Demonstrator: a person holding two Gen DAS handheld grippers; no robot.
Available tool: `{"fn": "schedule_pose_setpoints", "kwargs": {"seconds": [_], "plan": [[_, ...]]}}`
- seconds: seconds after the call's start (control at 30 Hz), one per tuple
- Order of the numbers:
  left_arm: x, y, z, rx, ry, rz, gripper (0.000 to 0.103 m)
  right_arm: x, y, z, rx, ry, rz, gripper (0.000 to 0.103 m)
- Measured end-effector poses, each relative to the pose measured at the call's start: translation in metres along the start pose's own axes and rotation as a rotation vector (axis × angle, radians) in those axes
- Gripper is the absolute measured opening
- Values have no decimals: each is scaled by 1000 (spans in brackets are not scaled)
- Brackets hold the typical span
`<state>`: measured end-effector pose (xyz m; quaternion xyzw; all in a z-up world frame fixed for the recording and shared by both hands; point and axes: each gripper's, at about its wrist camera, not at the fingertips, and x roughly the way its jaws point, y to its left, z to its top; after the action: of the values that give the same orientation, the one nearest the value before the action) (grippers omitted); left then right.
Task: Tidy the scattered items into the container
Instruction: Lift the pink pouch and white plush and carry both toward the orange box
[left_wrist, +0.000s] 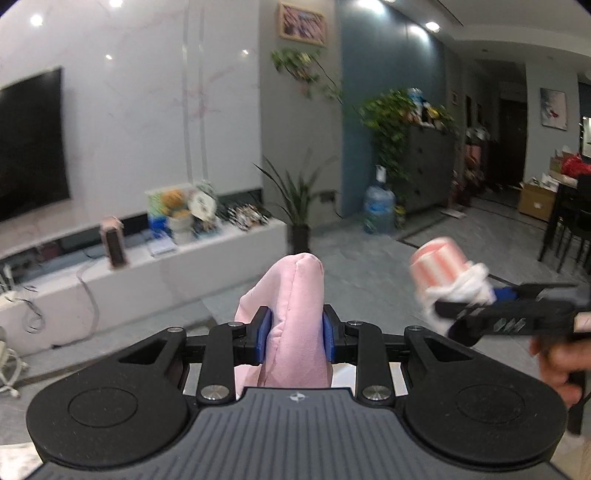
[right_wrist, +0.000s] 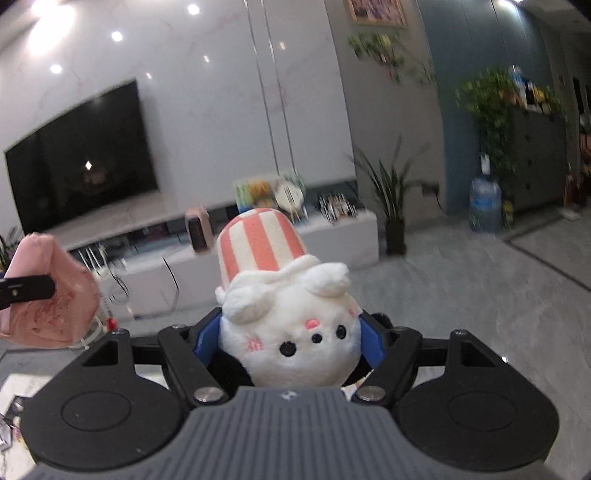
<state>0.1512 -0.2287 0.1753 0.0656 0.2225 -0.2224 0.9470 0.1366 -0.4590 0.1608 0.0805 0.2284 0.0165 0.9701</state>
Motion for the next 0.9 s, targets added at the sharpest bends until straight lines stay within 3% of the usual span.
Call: {"fn": "schedule_pose_setpoints", "kwargs": {"seconds": [0.3,0.9], "plan": [[89,-16,-14,-27,86,-102,33,68,-30,-27,15,172,-32,76],[143,-5,-68,-94,216,-132,33,94,-22,-53,-77,290,-48,76]]}}
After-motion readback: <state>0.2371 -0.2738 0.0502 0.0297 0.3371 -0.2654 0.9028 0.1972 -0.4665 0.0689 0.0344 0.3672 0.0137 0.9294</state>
